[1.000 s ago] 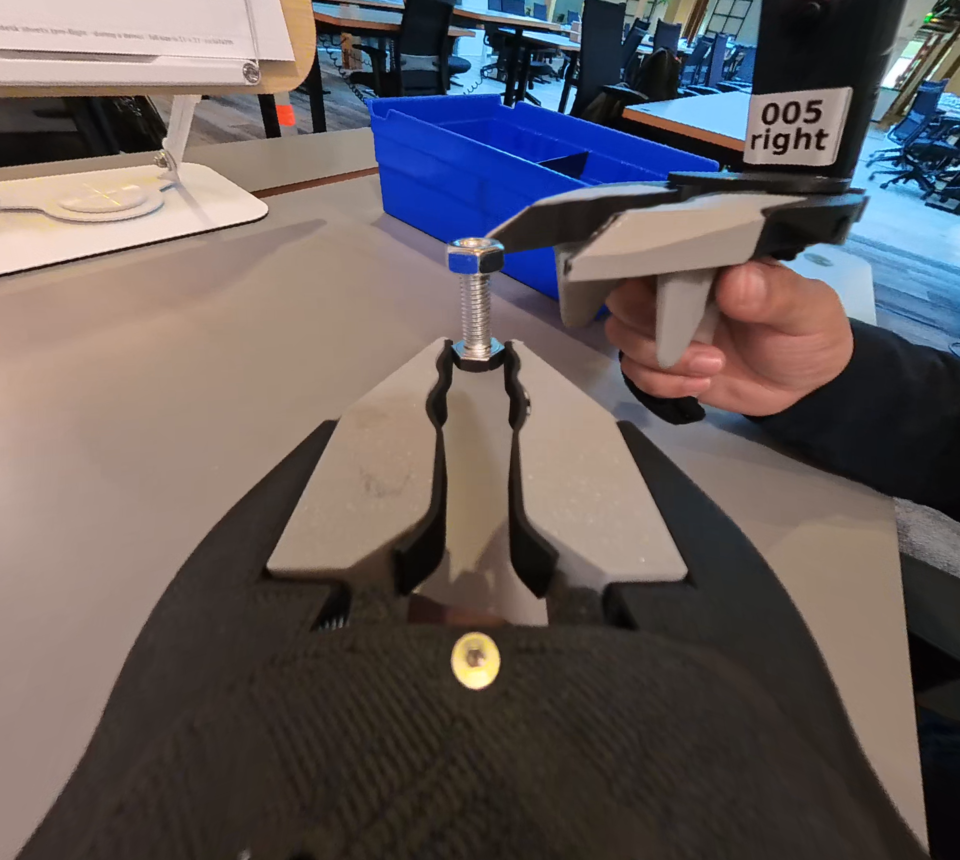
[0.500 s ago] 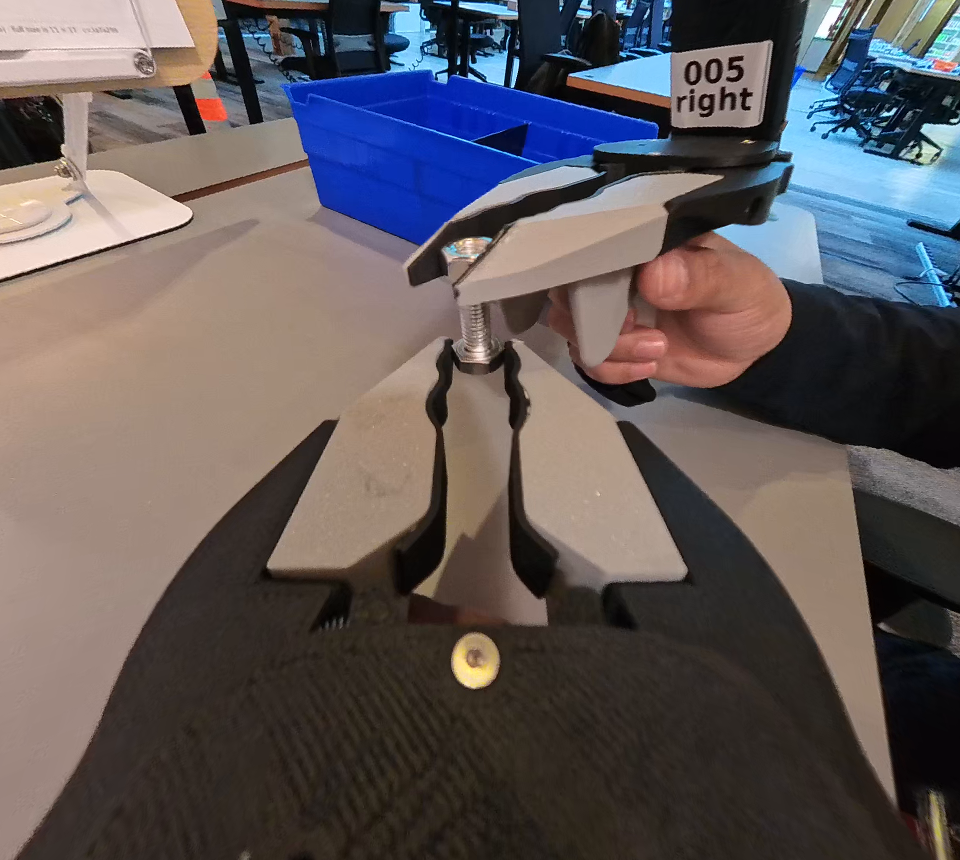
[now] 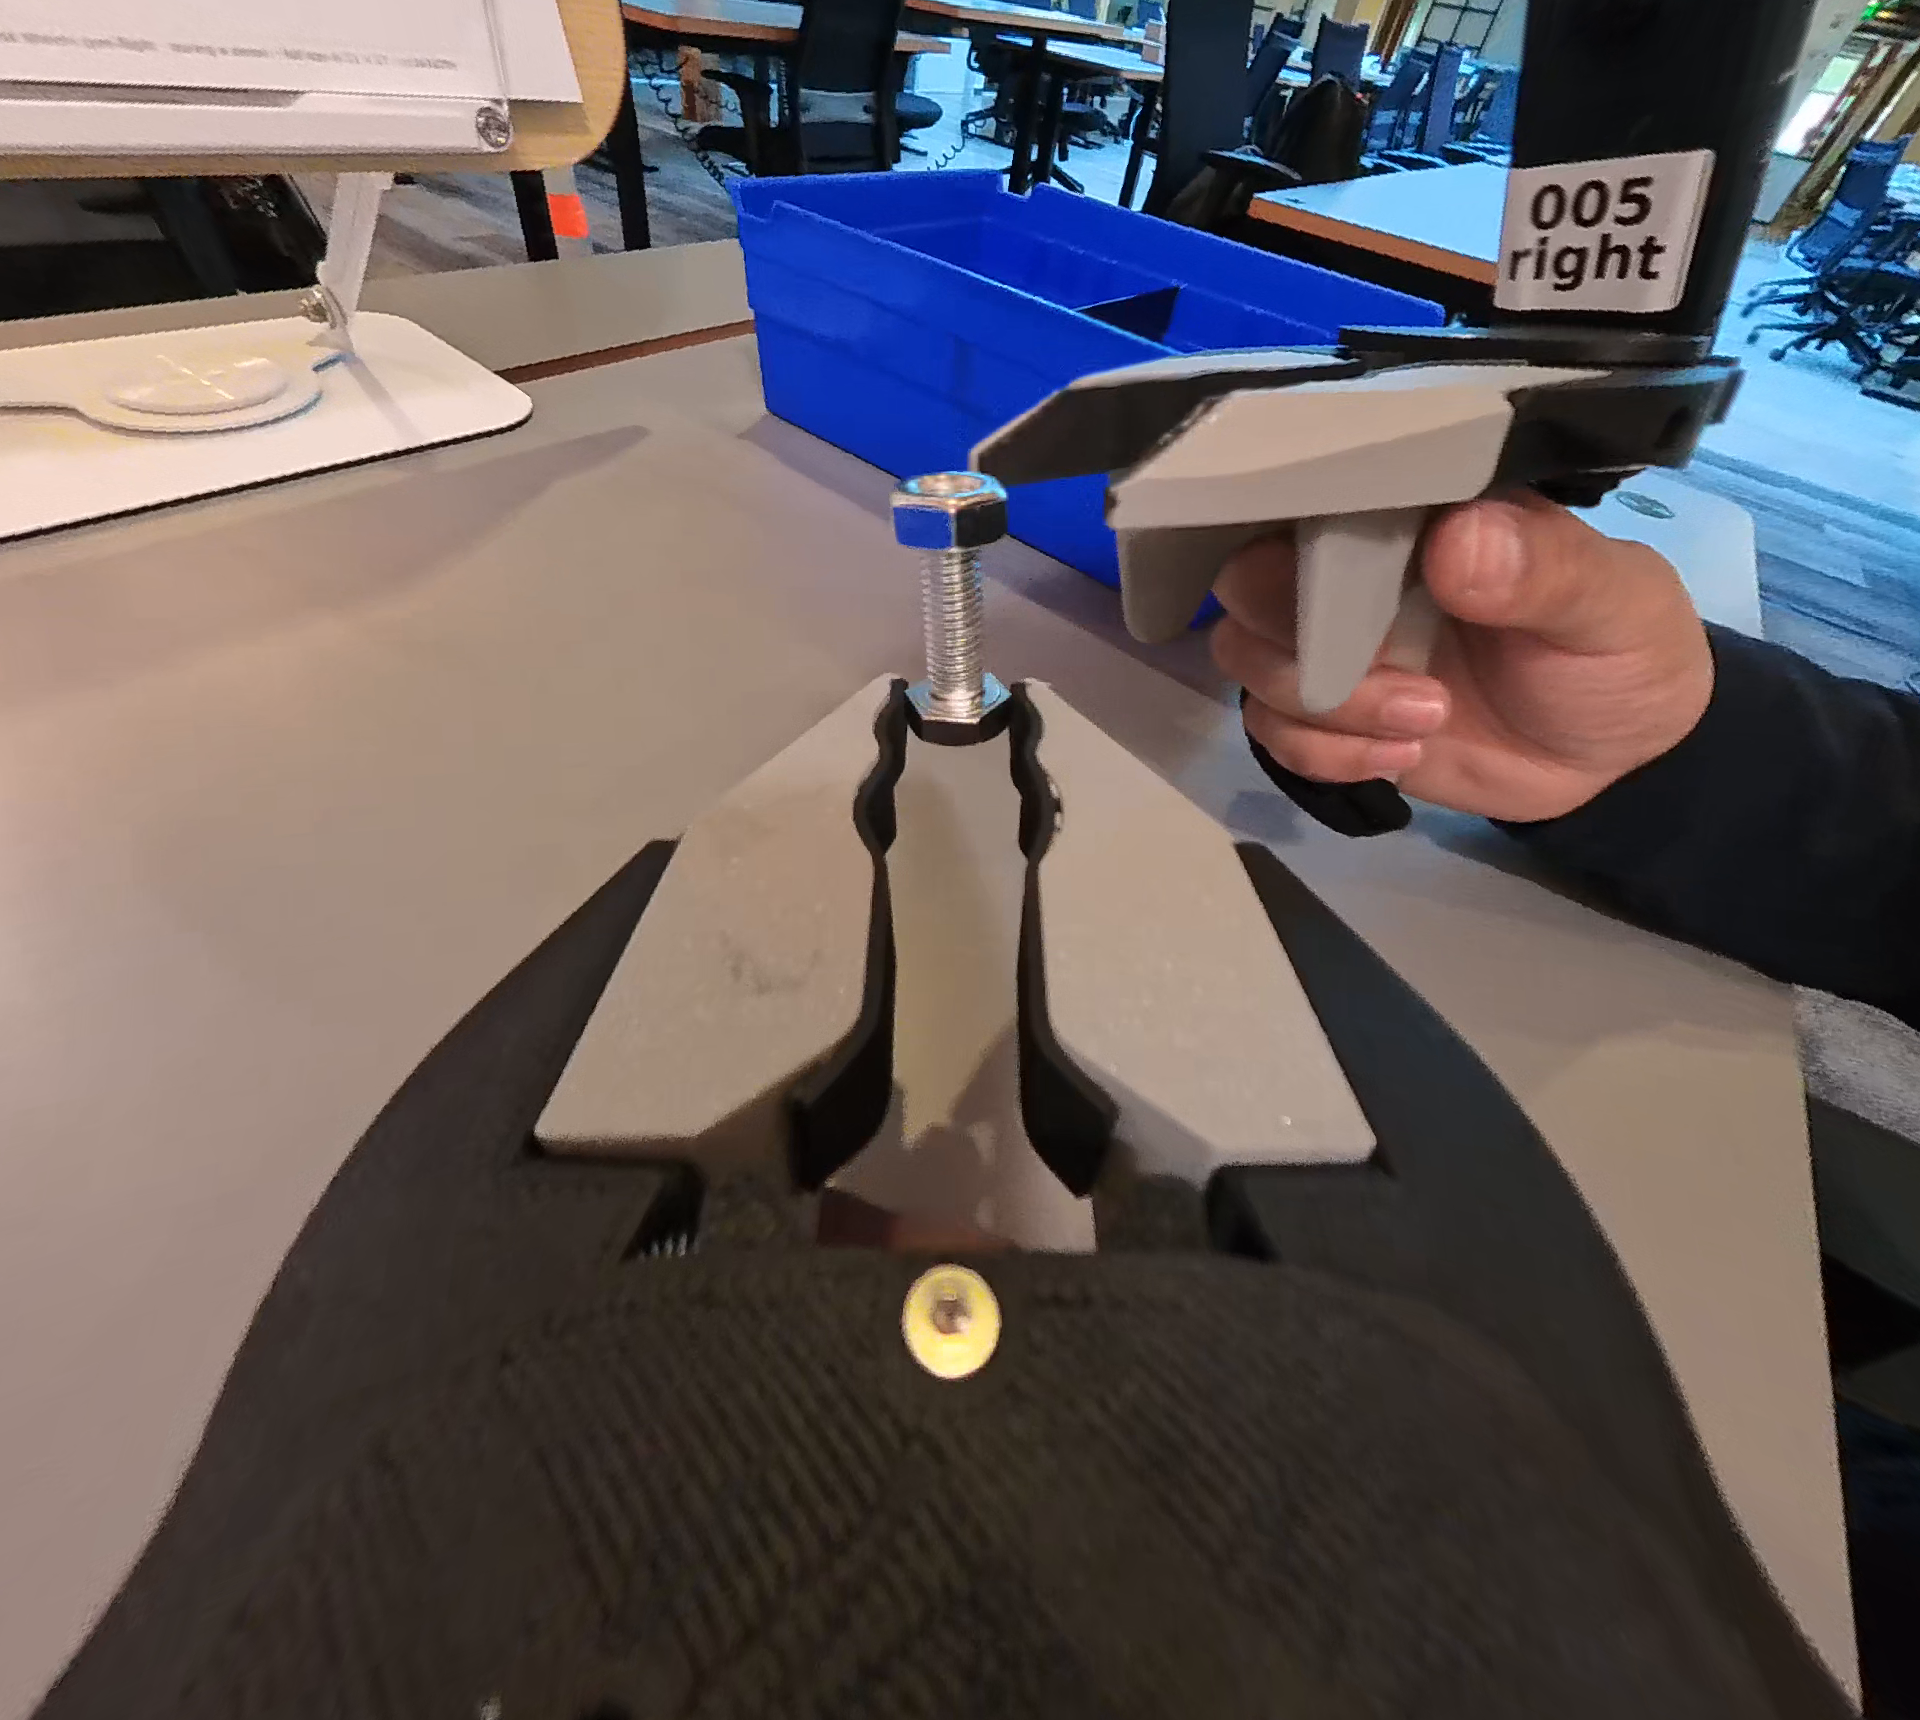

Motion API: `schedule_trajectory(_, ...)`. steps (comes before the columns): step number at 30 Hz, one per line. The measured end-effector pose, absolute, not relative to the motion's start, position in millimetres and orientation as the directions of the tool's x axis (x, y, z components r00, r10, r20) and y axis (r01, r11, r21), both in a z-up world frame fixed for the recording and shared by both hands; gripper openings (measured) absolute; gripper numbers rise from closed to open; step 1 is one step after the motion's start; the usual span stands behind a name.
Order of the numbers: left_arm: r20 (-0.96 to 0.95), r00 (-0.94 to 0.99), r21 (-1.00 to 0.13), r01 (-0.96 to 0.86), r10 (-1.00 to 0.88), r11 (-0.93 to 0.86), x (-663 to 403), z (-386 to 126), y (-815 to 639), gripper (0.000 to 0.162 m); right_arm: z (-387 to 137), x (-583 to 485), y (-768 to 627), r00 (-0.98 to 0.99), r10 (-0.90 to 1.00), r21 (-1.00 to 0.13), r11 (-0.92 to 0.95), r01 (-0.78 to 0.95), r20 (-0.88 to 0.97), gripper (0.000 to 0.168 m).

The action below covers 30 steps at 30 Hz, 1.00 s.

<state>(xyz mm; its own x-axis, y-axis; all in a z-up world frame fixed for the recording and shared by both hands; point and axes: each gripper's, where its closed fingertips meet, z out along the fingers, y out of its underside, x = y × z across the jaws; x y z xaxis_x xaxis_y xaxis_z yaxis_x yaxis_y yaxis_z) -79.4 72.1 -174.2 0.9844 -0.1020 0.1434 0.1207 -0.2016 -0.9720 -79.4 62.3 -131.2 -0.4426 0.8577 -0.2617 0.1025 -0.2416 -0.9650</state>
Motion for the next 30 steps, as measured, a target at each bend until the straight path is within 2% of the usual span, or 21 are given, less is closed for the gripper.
schedule_trajectory(8, 0.116, 0.982, -0.970, 0.079, -0.151, -0.232, -66.6, -179.6, 73.6, 0.017, -138.2, -82.4, 52.4, -0.451, 0.861, -0.972, -0.200, 0.123, -0.234, 0.026)
schedule_trajectory(12, 0.106, 0.968, -0.974, 0.055, -0.229, -0.219, -50.9, -176.6, 72.7, 0.017, -140.7, -82.5, 47.5, -0.469, 0.852, -0.972, -0.191, 0.135, -0.233, 0.016)
schedule_trajectory(18, 0.091, 0.966, -0.977, 0.040, -0.242, -0.208, -48.2, -174.9, 72.3, 0.017, -140.3, -81.1, 47.4, -0.474, 0.852, -0.975, -0.179, 0.135, -0.222, 0.015)
schedule_trajectory(20, 0.088, 0.967, -0.977, 0.038, -0.237, -0.208, -49.0, -175.1, 72.3, 0.017, -139.0, -81.0, 48.8, -0.472, 0.852, -0.973, -0.189, 0.130, -0.228, 0.015)
schedule_trajectory(23, 0.096, 0.973, -0.976, 0.051, -0.208, -0.212, -55.2, -175.8, 72.8, 0.017, -136.8, -81.4, 52.9, -0.459, 0.854, -0.969, -0.213, 0.125, -0.247, 0.029)
schedule_trajectory(30, 0.160, 0.982, -0.971, 0.138, -0.101, -0.196, -80.9, -173.4, 72.0, 0.017, -134.7, -80.8, 57.4, -0.448, 0.858, -0.967, -0.225, 0.115, -0.253, 0.028)
